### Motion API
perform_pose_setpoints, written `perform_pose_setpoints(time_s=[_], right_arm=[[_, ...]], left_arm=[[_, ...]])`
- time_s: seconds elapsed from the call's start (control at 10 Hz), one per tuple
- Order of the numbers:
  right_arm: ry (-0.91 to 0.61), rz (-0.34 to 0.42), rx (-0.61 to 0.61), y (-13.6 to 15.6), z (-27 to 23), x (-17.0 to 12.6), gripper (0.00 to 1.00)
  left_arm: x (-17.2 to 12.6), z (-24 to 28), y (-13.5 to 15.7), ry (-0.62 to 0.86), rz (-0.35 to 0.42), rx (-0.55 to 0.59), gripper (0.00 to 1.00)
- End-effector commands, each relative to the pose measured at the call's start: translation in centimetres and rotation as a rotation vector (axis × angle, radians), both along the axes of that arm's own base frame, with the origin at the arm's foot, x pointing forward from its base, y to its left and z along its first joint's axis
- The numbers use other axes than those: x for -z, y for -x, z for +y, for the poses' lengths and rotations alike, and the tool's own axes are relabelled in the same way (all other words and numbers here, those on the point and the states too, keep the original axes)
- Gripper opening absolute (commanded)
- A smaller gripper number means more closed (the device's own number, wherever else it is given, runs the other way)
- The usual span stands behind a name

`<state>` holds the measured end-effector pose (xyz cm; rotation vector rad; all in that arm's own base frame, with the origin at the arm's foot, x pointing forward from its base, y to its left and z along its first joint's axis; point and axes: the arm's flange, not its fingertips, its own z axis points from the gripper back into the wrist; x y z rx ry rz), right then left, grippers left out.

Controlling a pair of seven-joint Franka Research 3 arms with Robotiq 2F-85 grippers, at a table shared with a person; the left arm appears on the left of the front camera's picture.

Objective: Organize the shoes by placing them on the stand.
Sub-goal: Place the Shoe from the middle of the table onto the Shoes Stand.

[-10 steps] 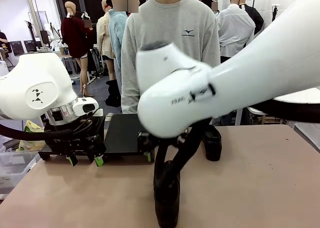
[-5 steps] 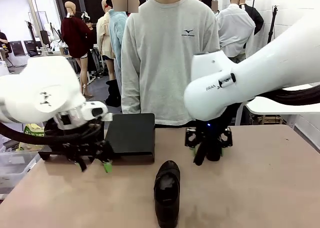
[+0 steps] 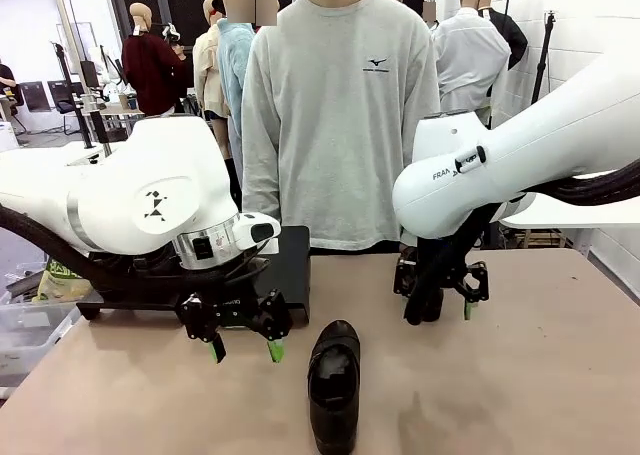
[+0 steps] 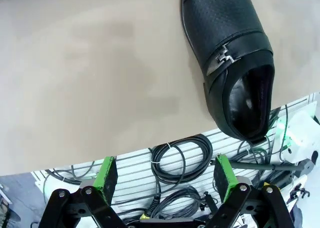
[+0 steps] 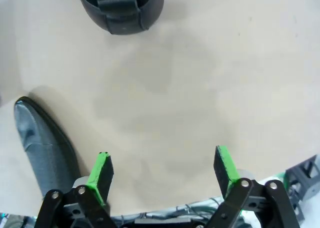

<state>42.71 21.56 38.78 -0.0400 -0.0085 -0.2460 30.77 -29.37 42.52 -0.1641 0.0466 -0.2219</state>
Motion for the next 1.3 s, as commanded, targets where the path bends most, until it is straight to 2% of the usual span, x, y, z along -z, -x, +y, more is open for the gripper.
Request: perform_pose_setpoints(time_s=[0.0,0.1,0.3,0.5,0.9,1.2], right_arm=[[0.001,-0.004,-0.040,0.2,0.9,-0.2,1.00],[0.001,-0.004,-0.040,0.2,0.9,-0.2,1.00],[0.001,-0.004,-0.040,0.2,0.9,-0.2,1.00],[0.001,-0.004,-0.040,0.2,0.9,-0.2,1.00],[0.001,-0.004,-0.040,0.2,0.9,-0.2,1.00],[0.001,-0.004,-0.040,0.2,0.9,-0.2,1.00]], left_arm=[[0.4,0.6,0.5,0.029,0.017,0.033,1.00],[0.0,0.0,0.0,0.000,0.000,0.000,1.00],[0.1,-3.5,1.6,0.074,-0.048,0.003,1.00],[1.1,-5.7,2.8,0.052,-0.094,-0.002,1.00],[3.5,-7.7,3.5,0.007,-0.170,0.002,1.00],[5.0,-7.9,3.2,-0.001,-0.176,-0.057,1.00]])
